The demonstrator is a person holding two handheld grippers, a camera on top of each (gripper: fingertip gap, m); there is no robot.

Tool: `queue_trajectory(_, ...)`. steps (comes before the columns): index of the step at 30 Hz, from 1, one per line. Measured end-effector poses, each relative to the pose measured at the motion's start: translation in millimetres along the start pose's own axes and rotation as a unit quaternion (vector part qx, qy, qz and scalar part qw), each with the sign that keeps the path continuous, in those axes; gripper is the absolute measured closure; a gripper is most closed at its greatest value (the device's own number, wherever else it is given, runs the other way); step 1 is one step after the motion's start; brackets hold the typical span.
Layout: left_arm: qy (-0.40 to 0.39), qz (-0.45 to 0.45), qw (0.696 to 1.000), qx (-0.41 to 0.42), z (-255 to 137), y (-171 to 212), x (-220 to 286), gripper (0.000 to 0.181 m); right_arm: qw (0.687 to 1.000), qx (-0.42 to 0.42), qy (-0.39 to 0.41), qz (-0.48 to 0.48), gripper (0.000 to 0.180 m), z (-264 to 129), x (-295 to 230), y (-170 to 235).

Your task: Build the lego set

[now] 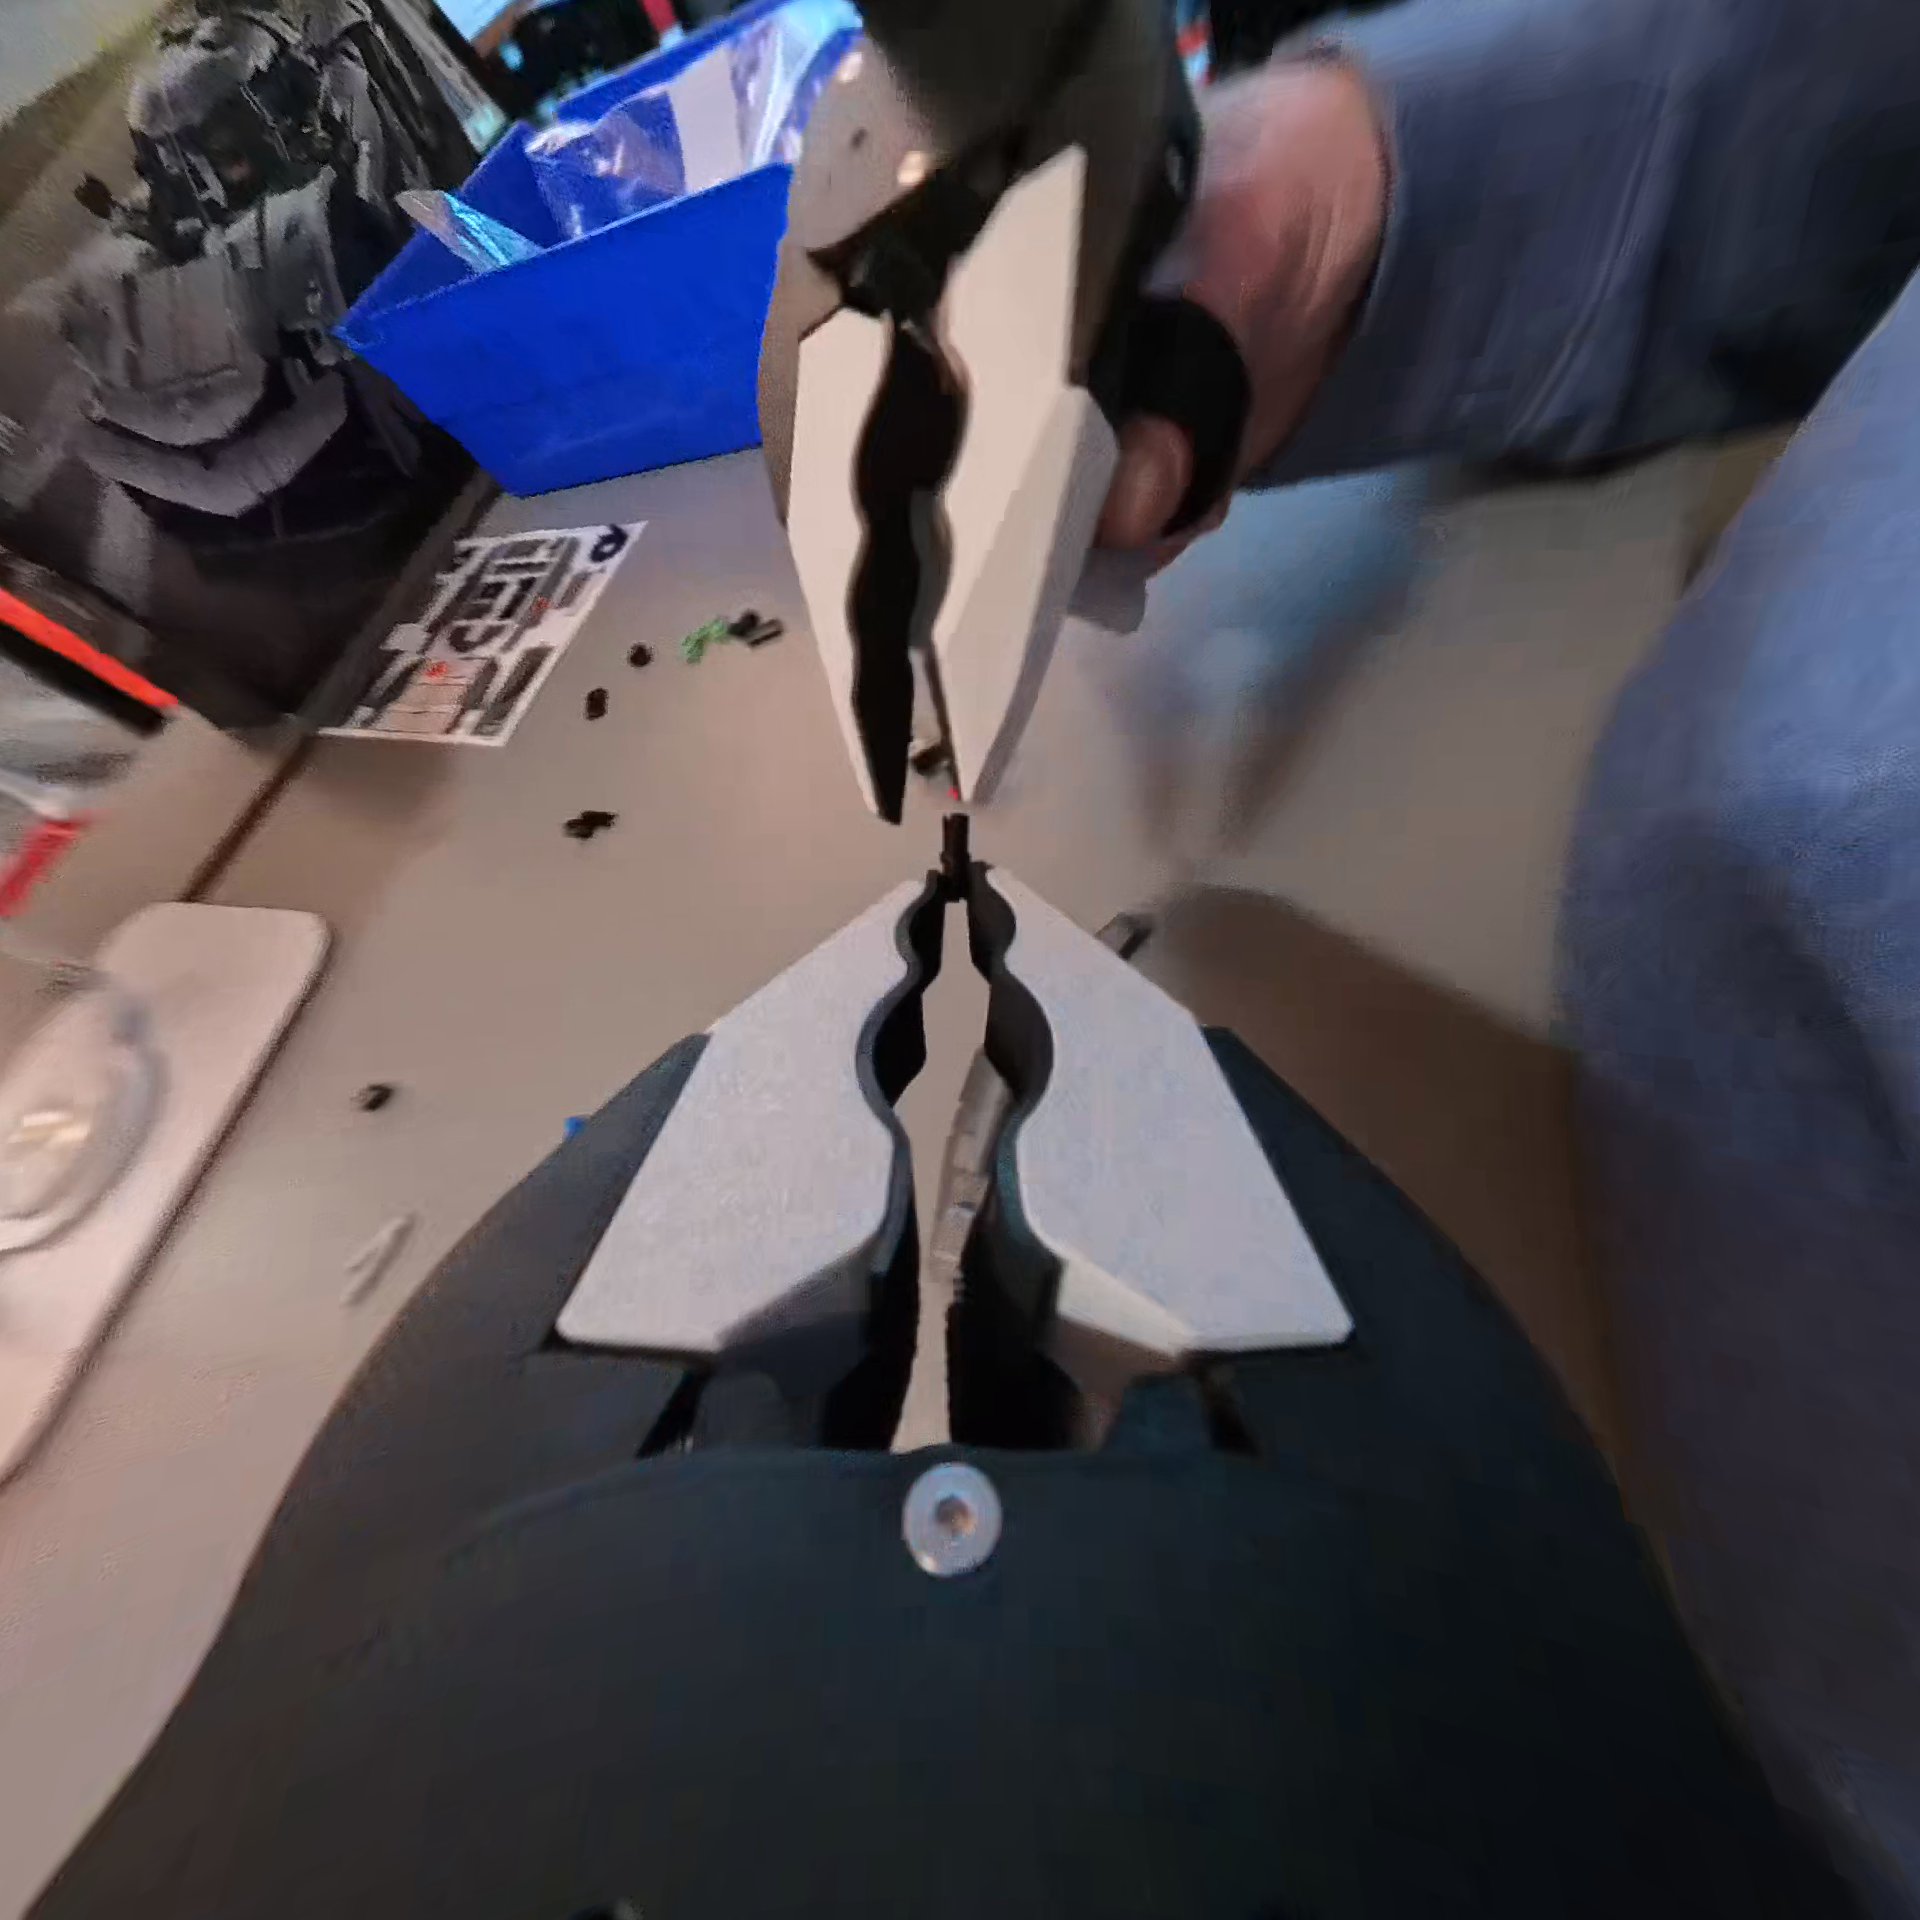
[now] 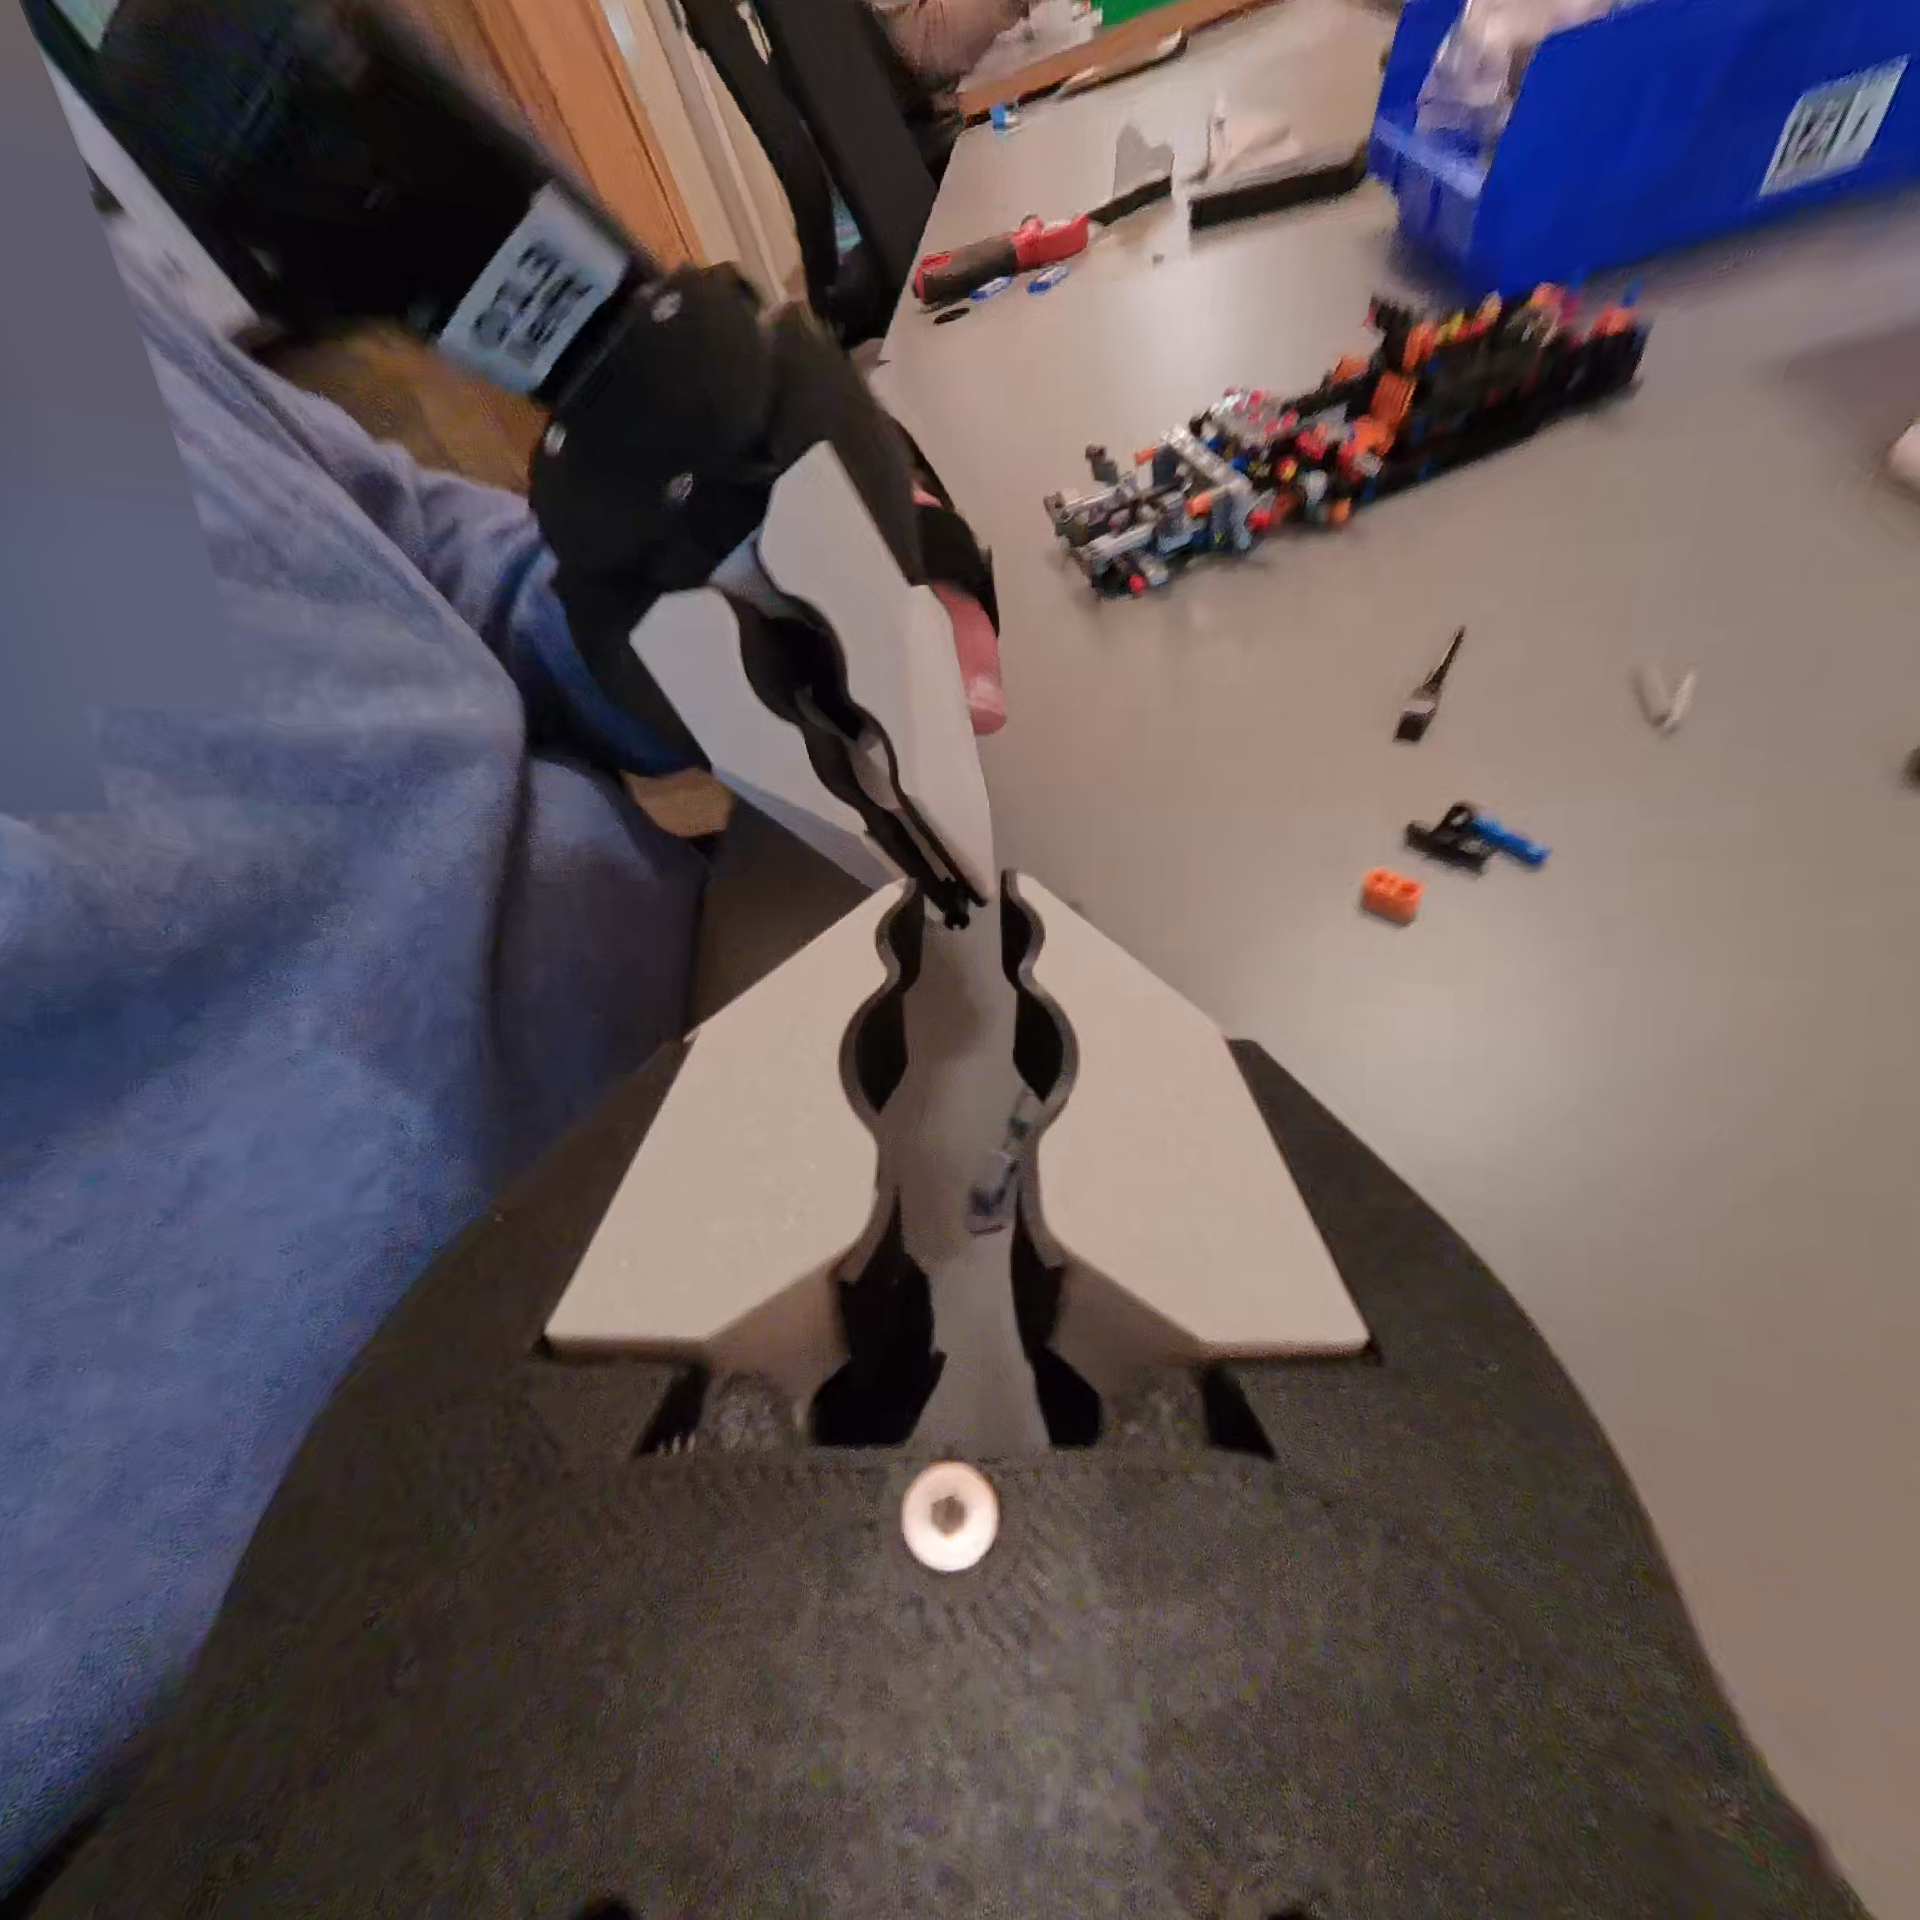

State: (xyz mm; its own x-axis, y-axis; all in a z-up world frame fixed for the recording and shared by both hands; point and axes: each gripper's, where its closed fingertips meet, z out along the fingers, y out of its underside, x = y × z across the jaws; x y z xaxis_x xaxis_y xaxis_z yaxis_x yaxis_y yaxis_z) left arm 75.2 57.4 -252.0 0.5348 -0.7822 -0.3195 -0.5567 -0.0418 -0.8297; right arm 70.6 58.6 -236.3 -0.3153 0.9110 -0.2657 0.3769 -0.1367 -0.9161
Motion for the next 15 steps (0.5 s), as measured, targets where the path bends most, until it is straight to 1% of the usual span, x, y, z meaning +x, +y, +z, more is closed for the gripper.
queue_trajectory(2, 0.03, -0.047, 0.998, 0.031, -3, -6, 0, 0.179, 0.998, -0.009, 0.016, -0.066, 0.167, -2, -4, 0)
queue_trajectory(4, 0.077, -0.084, 0.992, 0.048, -5, -11, 6, 0.178, 0.992, -0.024, 0.034, -0.122, 0.168, -2, -5, 0)
queue_trajectory(6, 0.097, -0.105, 0.988, 0.062, -6, -14, 6, 0.179, 0.985, -0.035, 0.035, -0.167, 0.17, -1, -10, 0)
queue_trajectory(10, 0.147, -0.135, 0.978, 0.065, -7, -14, 14, 0.179, 0.973, -0.049, 0.028, -0.224, 0.174, 1, -18, -1)
queue_trajectory(12, 0.158, -0.148, 0.974, 0.073, -9, -16, 14, 0.179, 0.968, -0.05, 0.02, -0.245, 0.18, 1, -23, -3)
queue_trajectory(15, 0.176, -0.158, 0.969, 0.077, -10, -16, 15, 0.179, 0.963, -0.061, 0.012, -0.263, 0.18, 2, -25, -1)
